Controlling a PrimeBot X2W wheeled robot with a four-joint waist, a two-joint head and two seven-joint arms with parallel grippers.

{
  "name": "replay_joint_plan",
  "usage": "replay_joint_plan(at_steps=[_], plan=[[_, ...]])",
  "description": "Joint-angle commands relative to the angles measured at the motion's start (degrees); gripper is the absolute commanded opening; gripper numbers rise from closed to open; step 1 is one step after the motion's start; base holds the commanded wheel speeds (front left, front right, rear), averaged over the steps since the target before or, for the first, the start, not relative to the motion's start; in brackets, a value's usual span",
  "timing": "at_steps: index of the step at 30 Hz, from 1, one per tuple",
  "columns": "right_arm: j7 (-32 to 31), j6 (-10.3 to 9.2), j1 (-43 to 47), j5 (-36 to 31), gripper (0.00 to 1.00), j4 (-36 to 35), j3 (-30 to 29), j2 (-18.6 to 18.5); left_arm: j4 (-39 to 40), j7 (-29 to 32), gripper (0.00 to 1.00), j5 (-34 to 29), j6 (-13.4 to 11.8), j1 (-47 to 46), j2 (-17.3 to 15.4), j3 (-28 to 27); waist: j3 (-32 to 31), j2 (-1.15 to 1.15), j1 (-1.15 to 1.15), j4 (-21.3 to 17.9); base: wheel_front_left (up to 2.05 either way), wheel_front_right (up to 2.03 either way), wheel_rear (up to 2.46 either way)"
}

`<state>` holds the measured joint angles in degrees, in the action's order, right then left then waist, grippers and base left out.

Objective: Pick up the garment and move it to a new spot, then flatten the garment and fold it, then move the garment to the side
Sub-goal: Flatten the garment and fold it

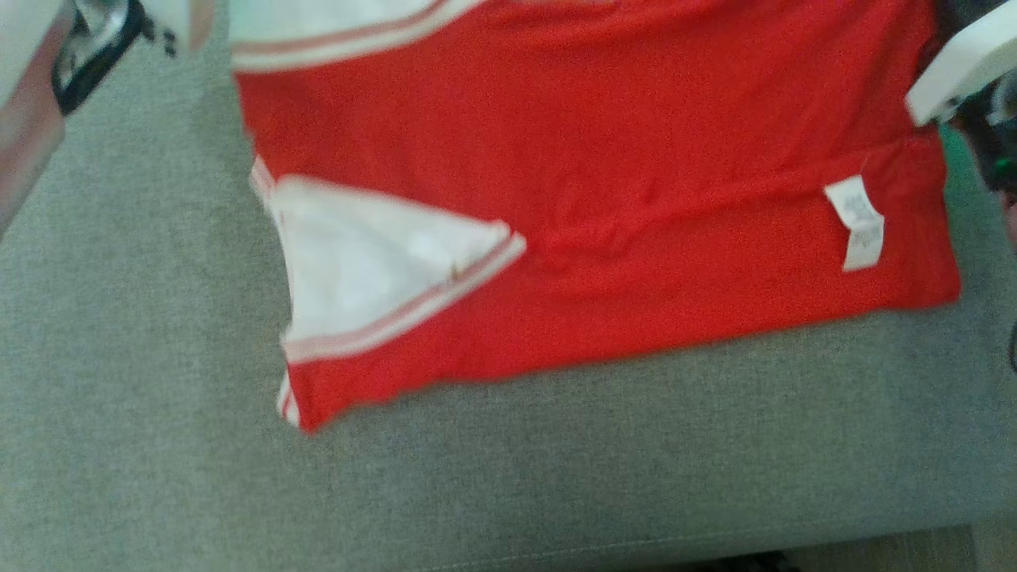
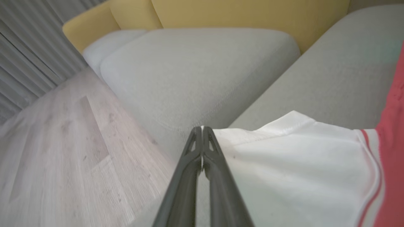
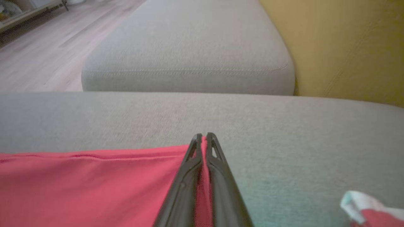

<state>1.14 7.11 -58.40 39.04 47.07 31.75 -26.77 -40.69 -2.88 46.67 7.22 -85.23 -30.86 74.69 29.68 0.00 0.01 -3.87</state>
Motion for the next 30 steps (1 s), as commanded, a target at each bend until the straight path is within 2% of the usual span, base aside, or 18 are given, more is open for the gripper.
replay_joint_plan(at_steps=[1,8,12,15,18,23,30], plan=[[1.7,0.37,-0.5,0.7,0.00,-0.7,-1.1,-2.0,-0.3,-2.1,0.00,-0.5,-0.4,-3.9,-0.9,-3.1,-0.5,0.00,-0.01,0.3,0.00,0.00,0.00],[4.2,0.37,3.6,3.0,0.00,-1.5,-2.4,-3.1,0.5,-4.6,0.00,0.4,-0.1,-1.1,-1.1,-3.0,-2.5,0.00,-0.01,1.4,0.00,0.00,0.00],[5.8,0.37,8.7,4.2,0.00,-3.8,-3.4,-4.3,4.2,-4.9,0.00,-0.9,-0.1,3.2,-3.7,-2.3,-3.8,0.00,-0.01,2.1,0.00,0.00,0.00],[6.7,0.37,12.7,4.3,0.00,-5.6,-4.1,-5.4,8.7,-4.8,0.00,-1.5,-1.0,8.0,-6.2,-2.0,-5.0,0.00,-0.01,2.6,0.00,0.00,0.00],[7.3,0.37,16.3,4.1,0.00,-7.4,-5.4,-6.2,14.1,-4.3,0.00,-1.5,-3.2,12.9,-9.1,-1.8,-6.0,0.00,-0.01,3.2,0.00,0.00,0.00],[7.4,0.37,22.1,2.5,0.00,-10.6,-8.3,-7.2,23.3,-4.5,0.00,0.1,-8.4,19.8,-12.9,-2.0,-7.1,0.00,-0.01,4.3,0.00,0.00,0.00],[5.6,0.37,28.9,-0.8,0.00,-15.4,-13.6,-6.2,34.4,-4.3,0.00,1.7,-14.5,28.0,-16.6,-1.9,-8.0,0.00,-0.01,4.9,0.00,0.00,0.00]])
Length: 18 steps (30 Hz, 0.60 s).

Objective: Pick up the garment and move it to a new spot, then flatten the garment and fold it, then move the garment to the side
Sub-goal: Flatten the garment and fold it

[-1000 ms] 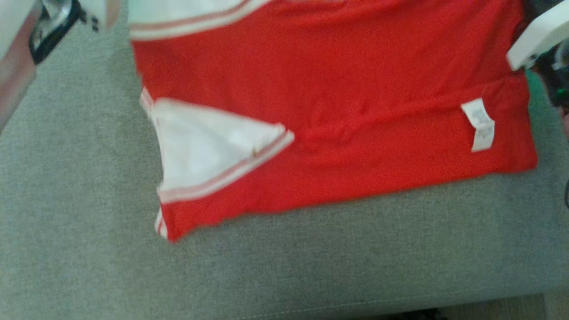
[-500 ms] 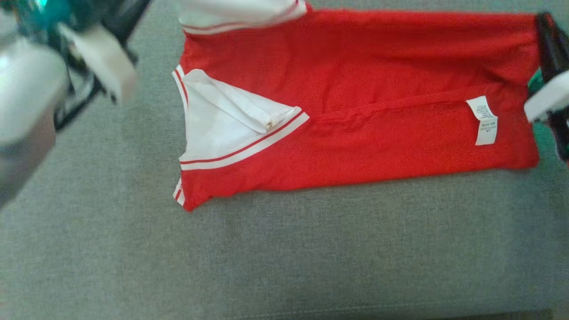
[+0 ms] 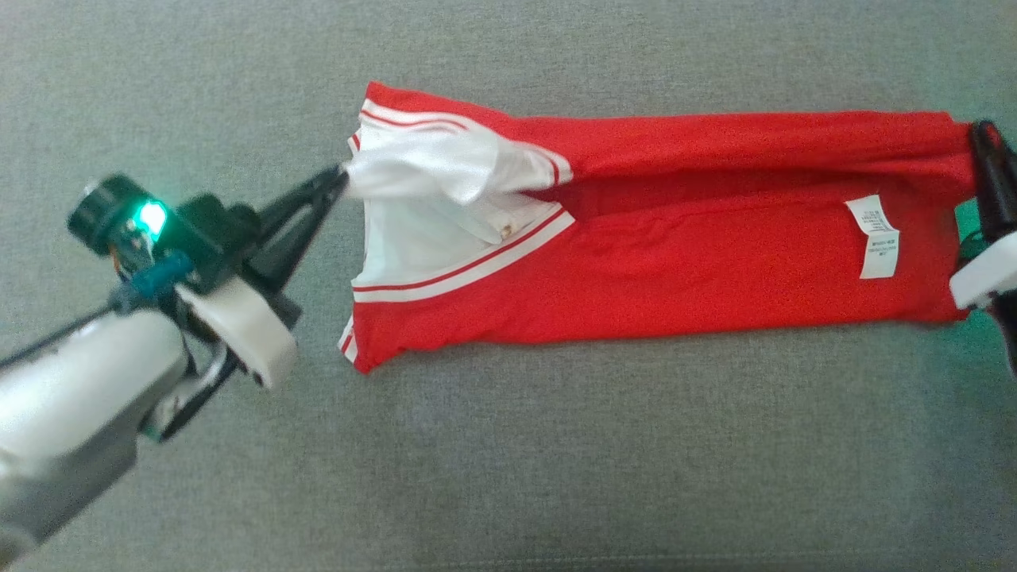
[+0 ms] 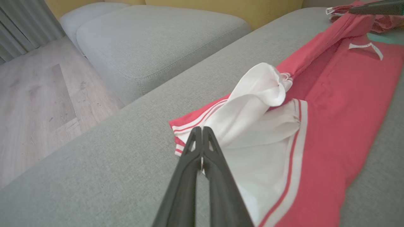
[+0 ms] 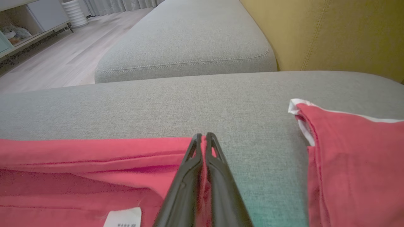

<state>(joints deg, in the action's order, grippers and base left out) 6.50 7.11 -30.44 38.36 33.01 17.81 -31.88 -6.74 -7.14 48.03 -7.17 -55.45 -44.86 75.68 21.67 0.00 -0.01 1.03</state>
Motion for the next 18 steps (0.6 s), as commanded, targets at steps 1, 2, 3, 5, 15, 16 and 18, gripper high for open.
replay_joint_plan(at_steps=[1,2,3,5,15,16,18], plan=[[-0.1,0.37,1.9,-0.7,0.00,-1.9,-0.4,-0.8,1.6,-0.1,0.00,0.5,-0.8,-0.8,-2.9,-2.8,-0.1,0.00,0.01,0.1,0.00,0.00,0.00],[-0.4,0.37,2.8,-1.2,0.00,-2.6,-1.2,-0.5,2.5,-0.1,0.00,0.7,-1.5,0.0,-3.1,-2.8,-0.1,0.00,0.01,0.1,0.00,0.00,0.00],[-0.7,0.37,3.7,-1.7,0.00,-3.3,-2.0,-0.2,3.3,-0.1,0.00,0.8,-2.0,0.8,-3.4,-2.8,-0.1,0.00,0.01,0.2,0.00,0.00,0.00],[-1.2,0.37,5.4,-2.7,0.06,-4.6,-3.6,0.5,4.3,-0.2,0.00,1.1,-3.0,2.2,-3.6,-2.8,0.0,0.00,0.01,0.3,0.00,0.00,0.00],[-0.8,0.37,12.4,-7.2,1.00,-7.8,-12.3,6.6,2.2,-5.7,1.00,3.2,-8.6,9.4,2.0,-4.0,-1.6,0.00,0.01,1.1,0.00,0.00,0.00],[-0.1,0.37,13.6,-7.3,1.00,-8.2,-13.5,7.4,1.6,-6.4,1.00,3.2,-9.8,10.5,3.0,-4.5,-2.1,0.00,0.01,1.2,0.00,0.00,0.00],[1.5,0.37,16.1,-7.4,1.00,-9.3,-16.0,9.2,0.9,-7.4,1.00,3.5,-12.9,13.2,5.3,-7.0,-3.1,0.00,0.01,1.6,0.00,0.00,0.00]])
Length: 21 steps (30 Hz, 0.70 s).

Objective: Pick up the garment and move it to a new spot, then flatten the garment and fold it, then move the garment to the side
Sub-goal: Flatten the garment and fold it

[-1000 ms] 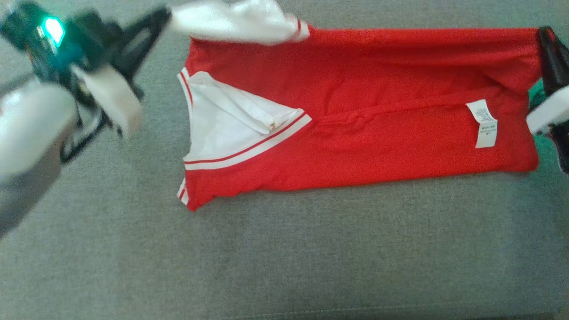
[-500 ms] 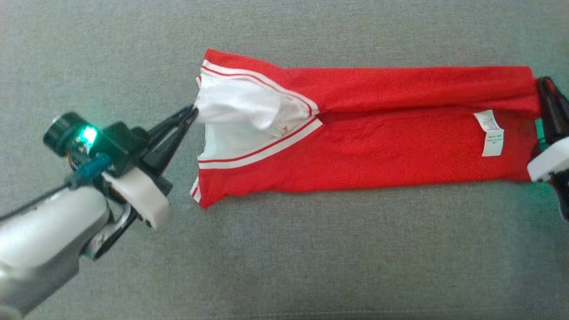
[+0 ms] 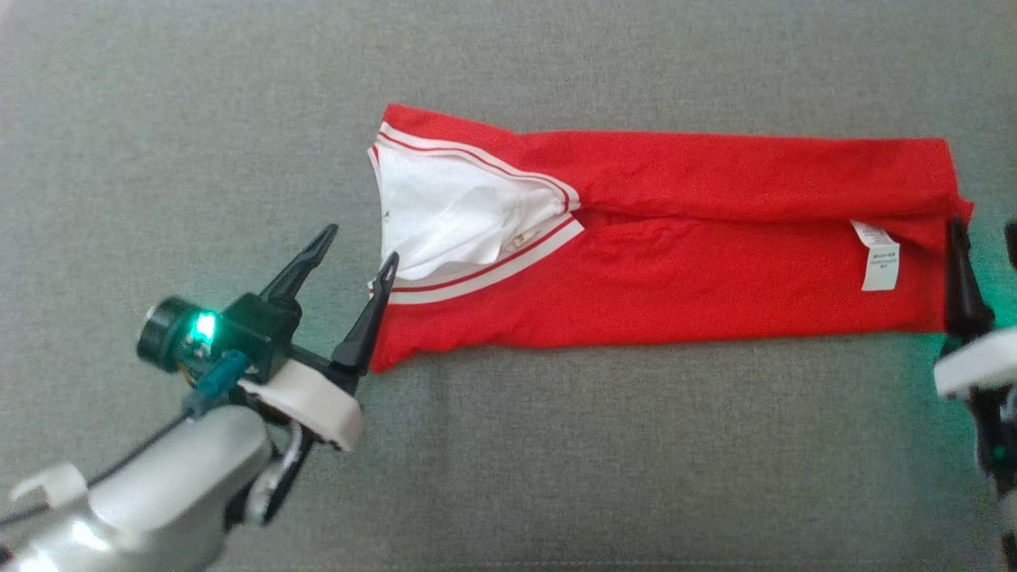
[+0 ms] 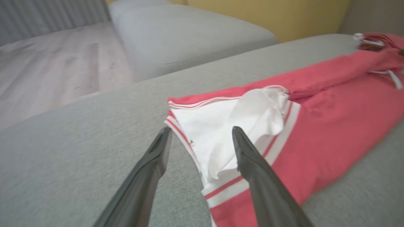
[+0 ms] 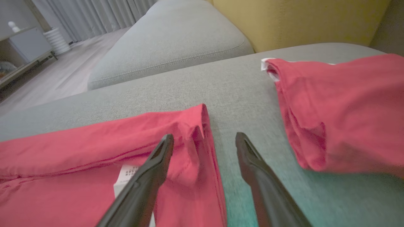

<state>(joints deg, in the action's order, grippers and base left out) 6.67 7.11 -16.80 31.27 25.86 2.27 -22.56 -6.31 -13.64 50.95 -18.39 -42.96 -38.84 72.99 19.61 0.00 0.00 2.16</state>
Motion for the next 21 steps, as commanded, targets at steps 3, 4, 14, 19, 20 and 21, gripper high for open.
replay_joint_plan(at_steps=[3,4,14,19,20,21], plan=[[4.0,0.37,6.1,-0.5,1.00,-3.9,-4.1,3.0,1.4,-1.3,1.00,-1.9,-6.7,5.5,3.6,-11.2,-2.8,0.00,0.00,1.4,0.00,0.00,0.00],[4.7,0.37,7.1,-0.3,1.00,-4.5,-5.4,4.1,2.3,-1.3,1.00,-3.8,-8.1,7.7,5.2,-14.2,-3.3,0.00,0.00,1.7,0.00,0.00,0.00],[5.7,0.37,7.2,-1.8,1.00,-3.4,-12.5,9.0,6.9,-1.3,1.00,-21.3,-9.9,26.7,18.6,-29.7,-6.7,0.00,0.00,6.0,0.00,0.00,0.00],[4.1,0.37,2.6,-4.3,1.00,2.8,-18.4,9.4,6.0,-1.4,1.00,-27.0,-5.9,30.2,23.1,-33.0,-6.3,0.00,0.00,9.1,0.00,0.00,0.00],[3.5,0.37,1.6,-4.8,1.00,4.4,-19.2,9.3,5.8,-1.4,1.00,-27.9,-5.2,30.5,23.8,-33.8,-6.0,0.00,0.00,9.6,0.00,0.00,0.00],[3.1,0.37,0.6,-5.3,1.00,6.0,-19.6,9.1,5.6,-1.4,1.00,-28.6,-4.5,30.8,24.3,-34.6,-5.8,0.00,0.00,10.0,0.00,0.00,0.00]])
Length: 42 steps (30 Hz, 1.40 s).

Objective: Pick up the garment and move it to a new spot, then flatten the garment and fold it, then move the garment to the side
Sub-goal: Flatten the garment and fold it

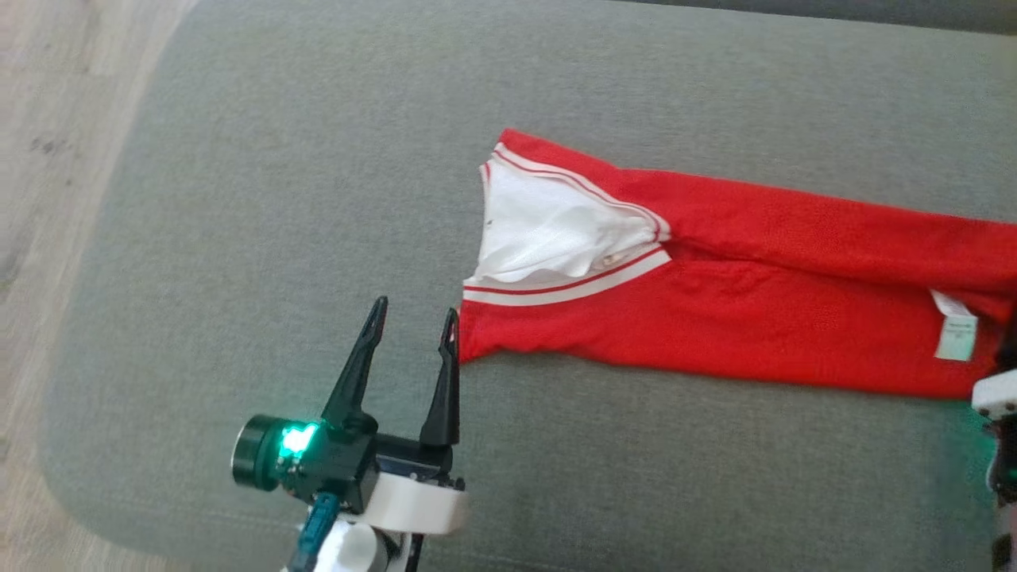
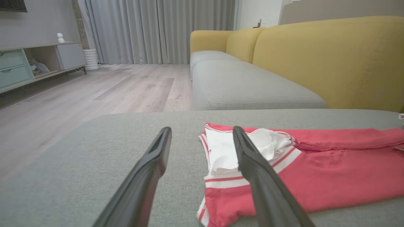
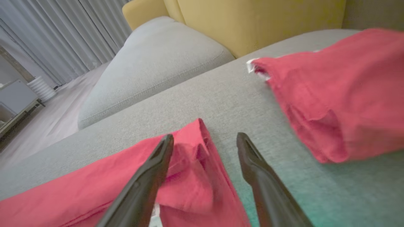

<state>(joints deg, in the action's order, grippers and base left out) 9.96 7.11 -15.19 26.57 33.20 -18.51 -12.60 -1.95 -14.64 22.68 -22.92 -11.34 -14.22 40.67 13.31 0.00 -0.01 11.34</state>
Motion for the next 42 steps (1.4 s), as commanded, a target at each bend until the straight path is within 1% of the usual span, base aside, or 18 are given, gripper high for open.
replay_joint_plan(at_steps=[1,6,10,12,13,14,16,19,23,29,32,34,36,38,40,42], plan=[[-0.7,0.37,-1.9,-0.8,1.00,0.4,0.6,-1.0,1.0,-0.4,1.00,-1.1,0.8,-0.6,0.1,-2.9,0.6,0.00,0.01,1.2,0.00,0.00,0.00],[-2.4,0.37,-4.8,-2.9,1.00,7.8,-2.9,-0.9,-0.2,-0.4,1.00,-3.9,4.9,0.3,1.1,-5.2,0.8,0.00,0.01,2.0,0.00,0.00,0.00],[-3.4,0.37,-6.2,-5.1,1.00,11.8,-4.7,-0.1,-0.2,-0.4,1.00,-5.7,6.6,0.8,2.1,-7.3,0.6,0.00,0.01,1.9,0.00,0.00,0.00],[-4.0,0.37,-6.5,-5.8,0.95,12.9,-5.2,0.6,-0.2,-0.4,1.00,-6.4,7.4,1.3,2.8,-8.2,0.4,0.00,0.01,1.8,0.00,0.00,0.00],[-4.9,0.37,-6.6,-6.2,0.74,13.8,-5.2,1.4,-0.3,-0.4,1.00,-7.1,8.0,1.8,3.4,-9.0,0.1,0.00,0.01,1.5,0.00,0.00,0.00],[-5.2,0.37,-6.6,-6.3,0.51,14.1,-5.1,1.8,-0.4,-0.4,1.00,-7.4,8.4,2.0,3.7,-9.3,0.0,0.00,0.01,1.4,0.00,0.00,0.00],[-5.6,0.37,-6.4,-6.2,0.00,14.2,-4.7,2.7,-0.5,-0.4,1.00,-7.8,9.2,2.3,4.3,-10.0,-0.1,0.00,0.01,1.2,0.00,0.00,0.00],[-5.3,0.37,-6.1,-5.8,0.00,13.4,-4.0,3.1,-0.7,-0.4,1.00,-8.6,10.2,2.7,5.2,-11.0,-0.2,0.00,0.01,1.0,0.00,0.00,0.00],[-3.2,0.37,-6.3,-5.4,0.00,11.4,-3.6,2.0,-1.0,-0.4,1.00,-9.6,11.3,3.0,6.0,-12.5,-0.4,0.00,0.01,0.6,0.00,0.00,0.00],[-3.1,0.37,-6.9,-4.7,0.00,8.3,-4.4,-1.6,-1.7,-0.4,1.00,-10.6,12.5,3.8,6.8,-14.0,-2.1,0.00,0.01,0.2,0.00,0.00,0.00],[-4.5,0.37,-6.5,-4.0,0.00,6.0,-4.8,-4.0,-2.4,-0.4,1.00,-11.1,13.7,5.0,6.9,-14.3,-3.9,0.00,0.01,-0.1,0.00,0.00,0.00],[-5.8,0.37,-6.1,-3.4,0.00,3.7,-4.7,-4.7,-2.7,-0.4,1.00,-11.5,14.0,5.9,6.9,-14.6,-5.2,0.00,0.01,-0.4,0.00,0.00,0.00],[-7.4,0.37,-5.6,-2.5,0.00,0.6,-3.4,-4.4,-2.7,-0.4,1.00,-11.6,14.2,6.7,7.0,-15.0,-5.9,0.00,0.01,-0.5,0.00,0.00,0.00],[-9.4,0.37,-5.2,-0.8,0.00,-3.7,-1.9,-2.9,-2.6,-0.4,1.00,-11.8,14.5,7.2,7.2,-15.5,-6.4,0.00,0.01,-0.5,0.00,0.00,0.00],[-11.4,0.37,-4.7,0.8,0.00,-8.3,0.0,-0.7,-2.7,-0.4,1.00,-12.0,14.8,7.4,7.4,-15.8,-6.7,0.00,0.01,-0.4,0.00,0.00,0.00],[-13.6,0.37,-4.1,2.0,0.00,-13.1,2.3,2.2,-2.8,-0.4,1.00,-12.2,15.2,7.5,7.7,-15.9,-7.1,0.00,0.01,-0.2,0.00,0.00,0.00]])
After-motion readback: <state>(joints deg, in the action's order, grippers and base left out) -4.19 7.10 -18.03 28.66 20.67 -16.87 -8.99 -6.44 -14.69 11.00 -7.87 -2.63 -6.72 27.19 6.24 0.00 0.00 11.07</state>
